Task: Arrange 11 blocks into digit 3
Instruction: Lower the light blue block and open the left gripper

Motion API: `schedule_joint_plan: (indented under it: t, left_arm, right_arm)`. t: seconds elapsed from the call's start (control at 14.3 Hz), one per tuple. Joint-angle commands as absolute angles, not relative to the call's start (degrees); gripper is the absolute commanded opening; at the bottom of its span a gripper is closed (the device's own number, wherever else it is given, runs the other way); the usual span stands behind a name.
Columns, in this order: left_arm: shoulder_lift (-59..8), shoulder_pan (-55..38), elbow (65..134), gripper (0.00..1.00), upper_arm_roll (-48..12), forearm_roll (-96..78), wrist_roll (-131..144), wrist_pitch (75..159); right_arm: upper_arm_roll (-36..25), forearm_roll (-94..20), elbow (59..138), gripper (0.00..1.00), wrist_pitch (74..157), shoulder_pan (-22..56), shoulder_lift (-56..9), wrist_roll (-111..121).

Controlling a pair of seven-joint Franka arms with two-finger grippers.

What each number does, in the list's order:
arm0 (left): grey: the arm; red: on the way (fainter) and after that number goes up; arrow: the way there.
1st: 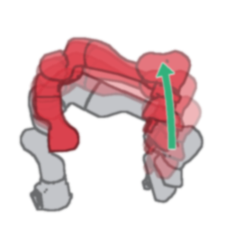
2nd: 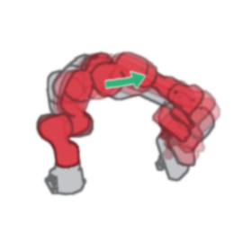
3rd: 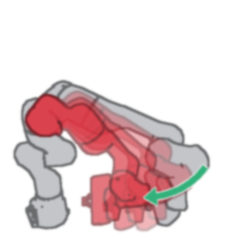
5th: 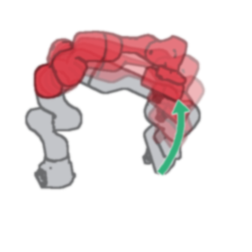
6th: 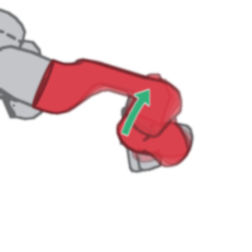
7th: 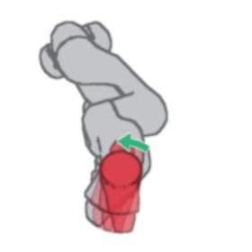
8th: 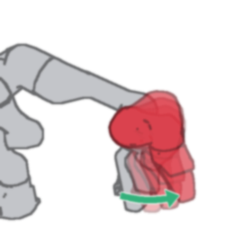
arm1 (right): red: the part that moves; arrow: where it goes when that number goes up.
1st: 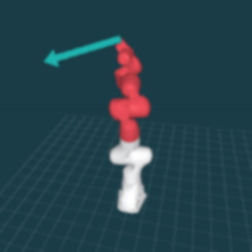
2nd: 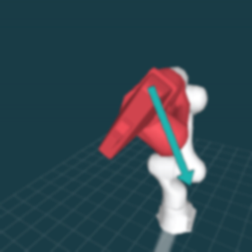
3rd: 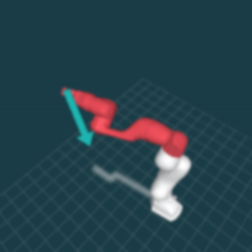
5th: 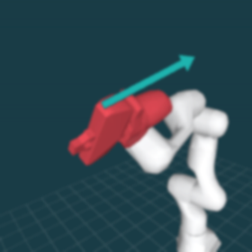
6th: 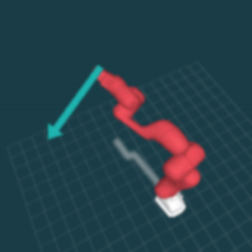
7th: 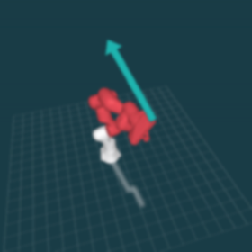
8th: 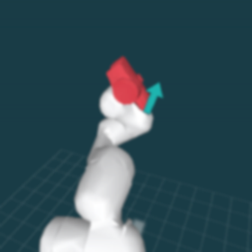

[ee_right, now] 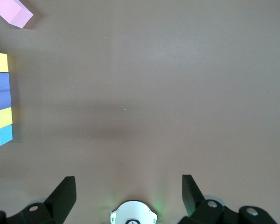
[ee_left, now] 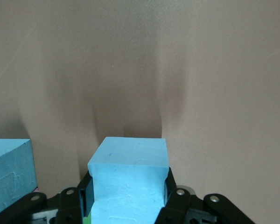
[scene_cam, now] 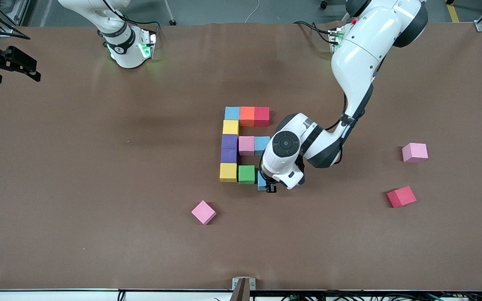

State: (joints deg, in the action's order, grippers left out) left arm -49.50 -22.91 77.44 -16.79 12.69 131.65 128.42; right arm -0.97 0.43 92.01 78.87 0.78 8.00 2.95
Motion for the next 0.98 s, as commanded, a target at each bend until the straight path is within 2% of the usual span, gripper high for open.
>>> schedule_joint_plan:
  t: [0.0, 0.7, 0.91]
  left_arm:
    - [-49.66, -23.55, 76.55, 0.16, -16.26, 11.6, 130.52, 127.79]
    - [-49.39, -24.08, 77.08, 0.16, -16.87, 9.67, 130.61, 125.6]
    - [-49.48, -24.26, 76.99, 0.22, -16.96, 9.14, 130.61, 125.6]
  right_arm:
    - [-0.79, 0.62, 92.72, 1.0, 78.75, 0.44, 8.88, 3.43]
    - [-0.79, 0.62, 92.72, 1.0, 78.84, 0.44, 8.88, 3.43]
    - [-0.79, 0.62, 92.72, 1.0, 78.84, 0.44, 8.88, 3.43]
